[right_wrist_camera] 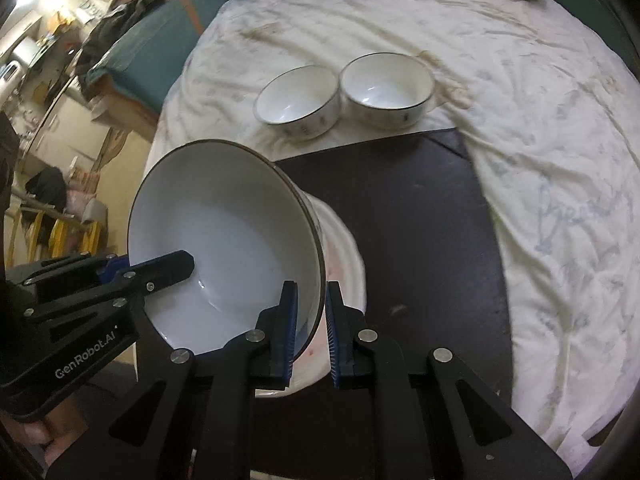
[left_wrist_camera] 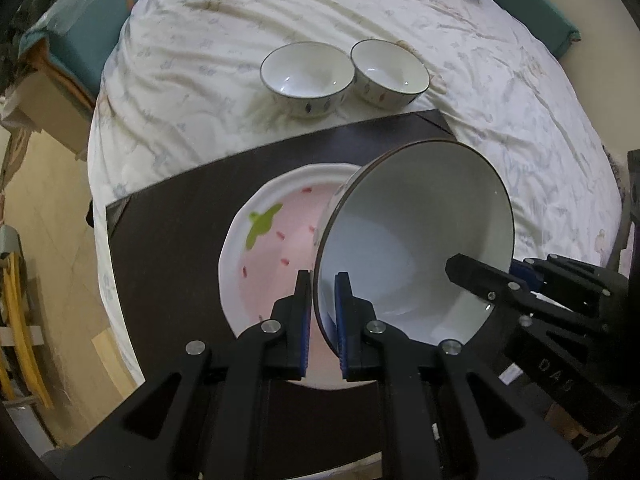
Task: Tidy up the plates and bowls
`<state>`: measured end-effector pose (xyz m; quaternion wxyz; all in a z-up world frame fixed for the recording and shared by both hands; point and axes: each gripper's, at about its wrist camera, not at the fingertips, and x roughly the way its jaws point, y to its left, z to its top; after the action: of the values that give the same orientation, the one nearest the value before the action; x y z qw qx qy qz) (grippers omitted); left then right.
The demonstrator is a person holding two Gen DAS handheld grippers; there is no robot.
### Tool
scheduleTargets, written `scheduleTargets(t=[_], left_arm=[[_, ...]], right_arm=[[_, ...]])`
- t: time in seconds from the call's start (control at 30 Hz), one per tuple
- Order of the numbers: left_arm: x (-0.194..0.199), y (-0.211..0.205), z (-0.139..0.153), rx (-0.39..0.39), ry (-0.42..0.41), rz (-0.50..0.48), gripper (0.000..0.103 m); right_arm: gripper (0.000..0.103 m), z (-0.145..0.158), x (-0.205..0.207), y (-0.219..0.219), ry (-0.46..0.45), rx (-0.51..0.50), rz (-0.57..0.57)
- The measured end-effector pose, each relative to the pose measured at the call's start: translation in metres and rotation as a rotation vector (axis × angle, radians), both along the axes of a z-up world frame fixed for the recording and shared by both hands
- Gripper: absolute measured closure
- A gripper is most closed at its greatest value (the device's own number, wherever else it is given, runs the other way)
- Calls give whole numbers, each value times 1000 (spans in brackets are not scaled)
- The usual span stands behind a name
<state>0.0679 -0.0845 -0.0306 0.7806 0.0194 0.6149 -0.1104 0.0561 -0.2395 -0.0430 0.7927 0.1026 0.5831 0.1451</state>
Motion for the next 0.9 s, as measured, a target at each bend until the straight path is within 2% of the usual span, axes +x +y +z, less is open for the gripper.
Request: scheduleTargets(t=[0.1,0.23,0.37,0.67,0.9], left_arm=[[-2,11,-11,-42,11,15,94],[-3,24,-37,-83,85,63,95],[-3,22,-47,-35,83,44,95],[2,28,-63,-37,135,74,95],[3,28,-69,-22,156,86,95]], right_arm=[[88,-2,-4,8,4,11,7],[88,-11,-3,17,23,7,18],[88,-24,-2,24,56,-12,35],[88,-54,6,31,144,-8,57],[88,-64,8,32,180,-1,59]])
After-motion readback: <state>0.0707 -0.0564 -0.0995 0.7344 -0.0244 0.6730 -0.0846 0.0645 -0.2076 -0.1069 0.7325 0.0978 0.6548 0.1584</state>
